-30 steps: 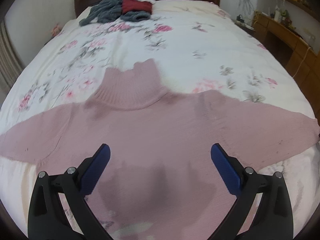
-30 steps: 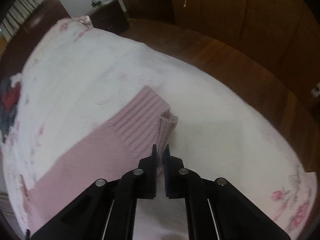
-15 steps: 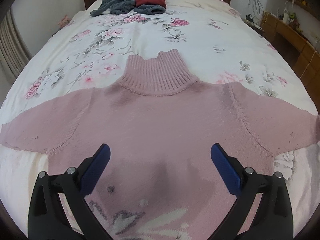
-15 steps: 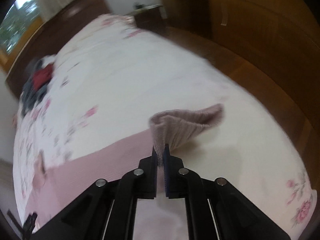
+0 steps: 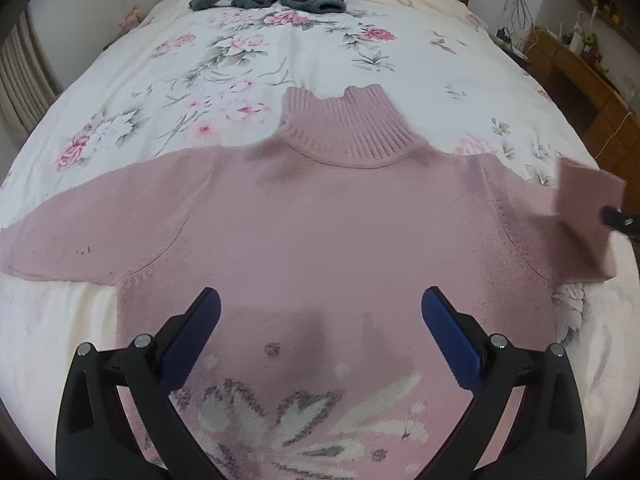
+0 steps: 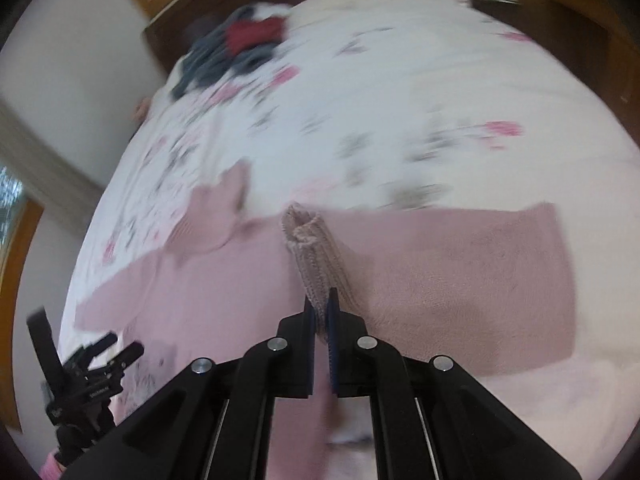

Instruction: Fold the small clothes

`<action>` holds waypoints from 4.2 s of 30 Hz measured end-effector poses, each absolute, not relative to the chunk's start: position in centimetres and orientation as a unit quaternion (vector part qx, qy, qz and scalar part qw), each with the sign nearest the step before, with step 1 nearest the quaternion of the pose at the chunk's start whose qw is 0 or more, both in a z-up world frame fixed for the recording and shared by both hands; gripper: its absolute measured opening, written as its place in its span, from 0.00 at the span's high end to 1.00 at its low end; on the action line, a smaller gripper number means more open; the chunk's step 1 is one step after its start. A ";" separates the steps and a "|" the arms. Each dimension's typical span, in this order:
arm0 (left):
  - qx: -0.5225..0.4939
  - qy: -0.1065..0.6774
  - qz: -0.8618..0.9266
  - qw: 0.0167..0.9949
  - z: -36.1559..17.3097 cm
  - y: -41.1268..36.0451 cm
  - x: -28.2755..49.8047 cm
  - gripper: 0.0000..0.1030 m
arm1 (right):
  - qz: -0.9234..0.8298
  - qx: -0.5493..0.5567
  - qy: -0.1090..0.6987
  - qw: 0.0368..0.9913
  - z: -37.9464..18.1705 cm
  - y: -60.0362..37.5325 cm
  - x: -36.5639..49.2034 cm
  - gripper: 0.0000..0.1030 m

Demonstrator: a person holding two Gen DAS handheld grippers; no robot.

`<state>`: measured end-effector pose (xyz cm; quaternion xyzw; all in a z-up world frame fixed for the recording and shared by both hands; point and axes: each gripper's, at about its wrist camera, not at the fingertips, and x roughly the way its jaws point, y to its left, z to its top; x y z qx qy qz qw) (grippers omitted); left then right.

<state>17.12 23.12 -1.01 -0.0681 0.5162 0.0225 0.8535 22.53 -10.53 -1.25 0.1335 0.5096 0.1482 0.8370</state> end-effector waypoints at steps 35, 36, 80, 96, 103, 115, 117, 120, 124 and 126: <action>-0.238 0.638 -0.140 0.719 -8.6 10.1 24.3 0.42 | 0.170 0.162 0.529 0.815 -4.9 -16.0 12.1 0.65; -0.234 0.636 -0.139 0.723 -8.5 9.7 24.4 0.47 | 0.166 0.158 0.528 0.818 -5.0 -16.1 11.9 0.65; -0.209 0.565 0.090 0.793 -8.7 37.5 21.1 0.86 | 0.125 0.162 0.590 0.781 -10.0 -11.0 21.0 0.57; -0.126 0.527 0.026 0.840 -2.9 31.9 21.4 0.47 | 0.173 0.136 0.567 0.794 -4.9 -6.7 21.6 0.54; -0.121 0.578 0.045 0.806 -9.3 31.8 22.2 0.47 | 0.152 0.138 0.603 0.771 -10.1 -6.4 22.1 0.56; -0.162 0.550 0.034 0.818 -5.9 34.7 20.2 0.44 | 0.159 0.146 0.583 0.783 -7.0 -5.6 20.9 0.51; -0.167 0.533 0.056 0.827 -4.2 37.8 18.2 0.39 | 0.179 0.128 0.567 0.794 -5.2 -4.0 20.0 0.46; -0.189 0.526 0.093 0.824 -3.5 42.8 15.8 0.39 | 0.204 0.099 0.568 0.792 -4.6 -1.3 19.2 0.43; -0.230 0.517 0.179 0.805 -4.2 52.1 12.1 0.39 | 0.236 0.080 0.581 0.775 -5.5 2.3 18.4 0.43; -0.258 0.501 0.219 0.797 -4.4 56.4 10.4 0.39 | 0.244 0.066 0.586 0.770 -6.2 4.0 18.0 0.43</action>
